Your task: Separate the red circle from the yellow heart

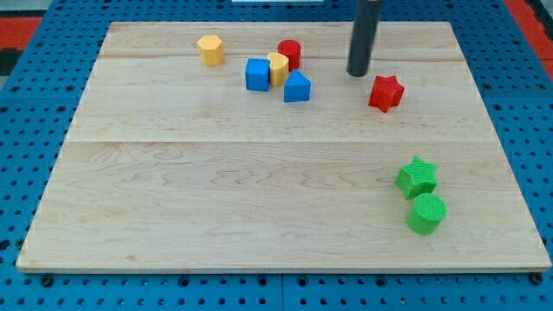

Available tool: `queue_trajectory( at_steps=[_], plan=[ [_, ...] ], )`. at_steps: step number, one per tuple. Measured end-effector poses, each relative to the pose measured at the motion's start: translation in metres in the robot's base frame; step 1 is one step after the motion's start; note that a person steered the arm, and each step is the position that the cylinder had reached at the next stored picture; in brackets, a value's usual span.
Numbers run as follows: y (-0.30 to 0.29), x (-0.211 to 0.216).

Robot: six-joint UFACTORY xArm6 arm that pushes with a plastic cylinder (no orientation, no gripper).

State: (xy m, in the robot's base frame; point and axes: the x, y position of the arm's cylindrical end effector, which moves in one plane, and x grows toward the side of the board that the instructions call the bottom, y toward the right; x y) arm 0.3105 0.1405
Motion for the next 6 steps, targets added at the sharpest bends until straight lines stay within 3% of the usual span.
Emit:
queue_trajectory(
  at_steps=[1, 2, 3, 4, 5, 6],
  plan=[
    [-0.001, 0.052],
    [-0.01, 0.016],
    [-0.031, -0.064],
    [-0.123, -0.081],
    [-0.183, -0.061],
    [-0.103, -0.017]
  ],
)
